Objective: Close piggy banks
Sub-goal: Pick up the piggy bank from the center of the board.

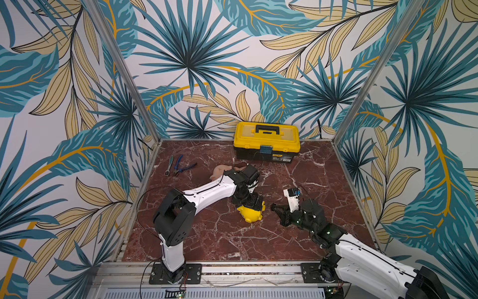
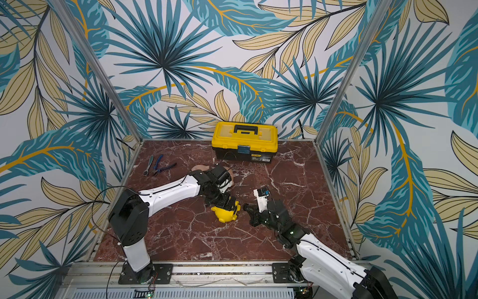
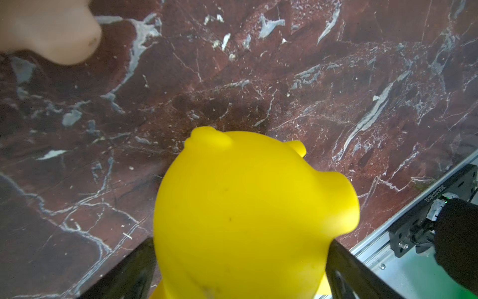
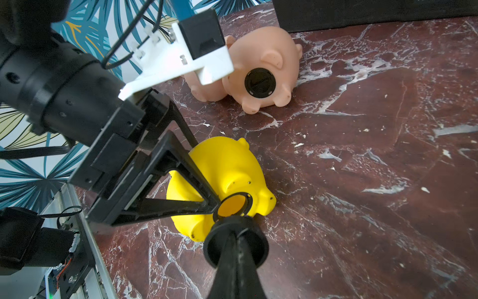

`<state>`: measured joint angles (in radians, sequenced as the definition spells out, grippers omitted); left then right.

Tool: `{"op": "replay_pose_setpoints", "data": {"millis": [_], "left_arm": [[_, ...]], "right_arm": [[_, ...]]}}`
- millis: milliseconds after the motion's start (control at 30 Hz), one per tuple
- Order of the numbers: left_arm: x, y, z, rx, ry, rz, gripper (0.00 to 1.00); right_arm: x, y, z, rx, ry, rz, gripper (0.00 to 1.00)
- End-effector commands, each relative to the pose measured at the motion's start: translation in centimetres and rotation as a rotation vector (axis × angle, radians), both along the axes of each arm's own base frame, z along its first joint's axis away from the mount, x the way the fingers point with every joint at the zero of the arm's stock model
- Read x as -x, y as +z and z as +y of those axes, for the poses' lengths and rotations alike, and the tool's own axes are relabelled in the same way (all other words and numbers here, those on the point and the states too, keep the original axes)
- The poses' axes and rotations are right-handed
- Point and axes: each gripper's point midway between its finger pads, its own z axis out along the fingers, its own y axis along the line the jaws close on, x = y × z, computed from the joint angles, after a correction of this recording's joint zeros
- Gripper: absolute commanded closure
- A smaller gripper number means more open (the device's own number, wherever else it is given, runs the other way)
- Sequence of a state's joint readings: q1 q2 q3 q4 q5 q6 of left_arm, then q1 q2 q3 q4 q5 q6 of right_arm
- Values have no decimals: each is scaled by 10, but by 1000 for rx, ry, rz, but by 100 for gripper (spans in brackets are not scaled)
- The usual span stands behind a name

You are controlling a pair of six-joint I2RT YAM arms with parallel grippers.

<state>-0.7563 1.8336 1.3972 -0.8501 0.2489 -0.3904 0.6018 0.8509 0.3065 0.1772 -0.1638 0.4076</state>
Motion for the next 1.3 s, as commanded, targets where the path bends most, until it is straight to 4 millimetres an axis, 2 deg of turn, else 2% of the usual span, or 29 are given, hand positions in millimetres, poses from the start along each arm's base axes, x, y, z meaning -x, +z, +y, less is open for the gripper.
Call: {"op": "replay_pose_setpoints", "data": {"millis": [0,267,533,700,1267], "left_arm": [[-4,-3,0,-7,-76,-18,1],[-11,-7,5,-1,-100,-23,7],[-6,-14,5,63,-81,-1,12],[-5,-18,11,82,-48,11,13],[-4,-25,14,116,-1,42,13]], "right_arm": [[1,0,3,-20,26,-50,100],[-1,-7,4,-37,26,-72,100],[-3,-16,14,-58,57,-75,100],[-3,-19,17,-46,70,-79,100],[-1,-31,29,-20,87,-91,100]]}}
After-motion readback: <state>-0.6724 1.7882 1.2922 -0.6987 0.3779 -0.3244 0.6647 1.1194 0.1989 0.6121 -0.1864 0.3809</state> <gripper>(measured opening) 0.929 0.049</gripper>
